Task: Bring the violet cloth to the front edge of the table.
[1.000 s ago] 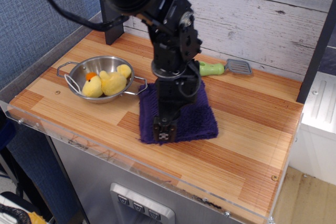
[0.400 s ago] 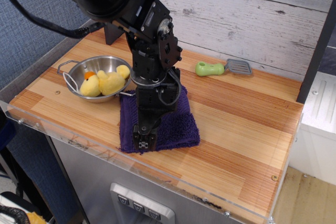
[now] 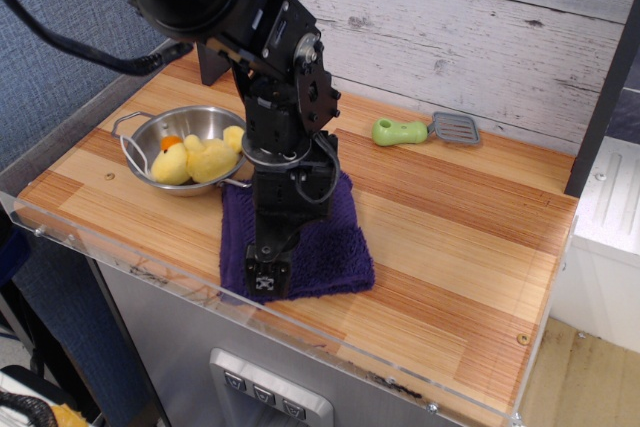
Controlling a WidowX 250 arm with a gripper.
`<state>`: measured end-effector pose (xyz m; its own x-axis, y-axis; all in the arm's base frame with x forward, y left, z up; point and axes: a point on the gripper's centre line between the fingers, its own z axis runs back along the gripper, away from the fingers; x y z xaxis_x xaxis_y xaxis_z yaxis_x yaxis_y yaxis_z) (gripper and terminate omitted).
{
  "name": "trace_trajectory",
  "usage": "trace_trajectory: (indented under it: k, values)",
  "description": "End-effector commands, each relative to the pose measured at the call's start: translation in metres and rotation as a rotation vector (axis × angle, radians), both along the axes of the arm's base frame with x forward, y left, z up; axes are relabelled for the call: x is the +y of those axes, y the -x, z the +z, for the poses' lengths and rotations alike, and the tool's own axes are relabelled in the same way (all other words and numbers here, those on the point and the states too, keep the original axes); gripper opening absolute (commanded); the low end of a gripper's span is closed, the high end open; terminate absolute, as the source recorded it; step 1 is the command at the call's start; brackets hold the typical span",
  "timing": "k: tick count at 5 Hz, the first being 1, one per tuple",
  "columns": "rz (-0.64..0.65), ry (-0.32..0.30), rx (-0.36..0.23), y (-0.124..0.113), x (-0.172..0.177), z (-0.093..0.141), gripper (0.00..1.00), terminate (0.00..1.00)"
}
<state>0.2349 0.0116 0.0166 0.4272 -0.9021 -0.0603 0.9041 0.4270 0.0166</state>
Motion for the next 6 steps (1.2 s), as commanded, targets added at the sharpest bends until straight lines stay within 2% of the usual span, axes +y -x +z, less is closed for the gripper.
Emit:
trace_trajectory:
  k: [1,2,4,6]
  values:
    - [-0.013,0.009,-0.127,-0.012,-0.004,0.052,1.00,0.00]
    - [-0.020,0.014,-0.157,-0.012,-0.007,0.066,1.00,0.00]
    - [-0.023,0.094,-0.258,-0.008,-0.009,0.113,1.00,0.00]
    - [-0.023,0.072,-0.253,-0.006,-0.008,0.117,1.00,0.00]
